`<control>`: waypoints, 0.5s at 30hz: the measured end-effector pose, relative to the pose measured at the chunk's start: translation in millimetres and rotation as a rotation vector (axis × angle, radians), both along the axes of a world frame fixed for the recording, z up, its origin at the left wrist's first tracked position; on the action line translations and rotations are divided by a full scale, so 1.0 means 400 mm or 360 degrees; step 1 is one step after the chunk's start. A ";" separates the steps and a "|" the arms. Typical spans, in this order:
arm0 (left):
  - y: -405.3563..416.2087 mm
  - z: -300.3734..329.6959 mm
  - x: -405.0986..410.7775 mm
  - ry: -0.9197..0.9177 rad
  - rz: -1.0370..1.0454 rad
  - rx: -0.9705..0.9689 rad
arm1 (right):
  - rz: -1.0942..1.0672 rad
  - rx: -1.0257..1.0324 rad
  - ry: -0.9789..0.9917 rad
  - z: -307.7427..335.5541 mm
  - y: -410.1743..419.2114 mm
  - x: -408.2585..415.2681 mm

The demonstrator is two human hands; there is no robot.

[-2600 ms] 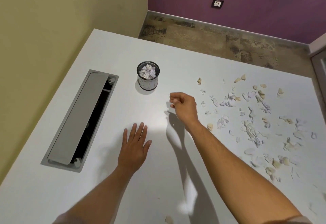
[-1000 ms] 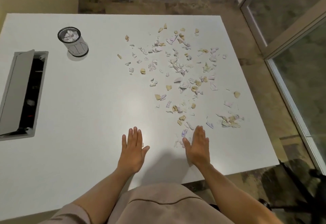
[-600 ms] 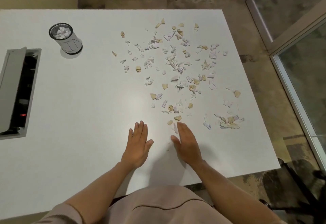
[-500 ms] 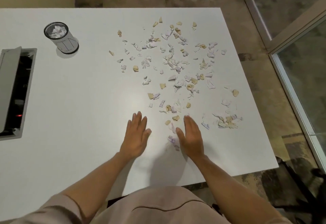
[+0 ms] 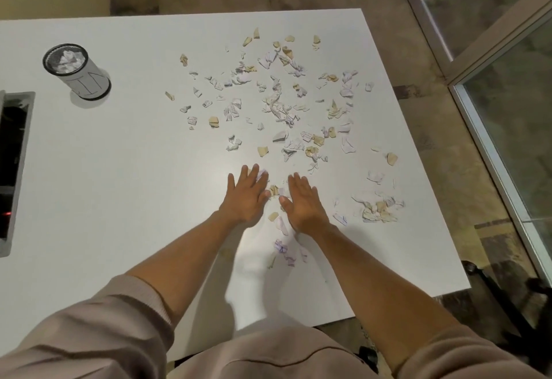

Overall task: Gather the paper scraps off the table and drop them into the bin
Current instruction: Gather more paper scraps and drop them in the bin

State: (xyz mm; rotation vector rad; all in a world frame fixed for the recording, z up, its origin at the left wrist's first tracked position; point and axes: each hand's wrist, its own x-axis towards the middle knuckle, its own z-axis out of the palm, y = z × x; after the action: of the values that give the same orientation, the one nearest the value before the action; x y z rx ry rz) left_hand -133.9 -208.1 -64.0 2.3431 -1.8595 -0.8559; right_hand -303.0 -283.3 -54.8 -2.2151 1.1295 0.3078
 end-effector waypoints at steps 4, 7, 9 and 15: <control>0.038 -0.014 -0.014 0.0090 -0.0216 -0.0069 | 0.0366 -0.0445 -0.0305 0.007 0.049 -0.015; 0.080 -0.018 -0.016 0.0082 -0.0314 -0.0189 | 0.0584 -0.0625 -0.0352 0.001 0.066 -0.044; 0.116 -0.021 -0.018 0.0100 -0.0361 -0.0255 | 0.0706 -0.0608 -0.0332 -0.001 0.072 -0.065; 0.190 0.026 -0.027 0.0179 -0.0491 -0.0651 | 0.0593 -0.0322 -0.0535 0.035 0.093 -0.111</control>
State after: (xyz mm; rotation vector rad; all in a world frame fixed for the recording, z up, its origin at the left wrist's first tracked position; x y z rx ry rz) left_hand -144.6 -132.2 -53.6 1.7673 -2.1356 -0.5406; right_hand -347.6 -246.1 -41.0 -2.5334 0.5879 -0.0328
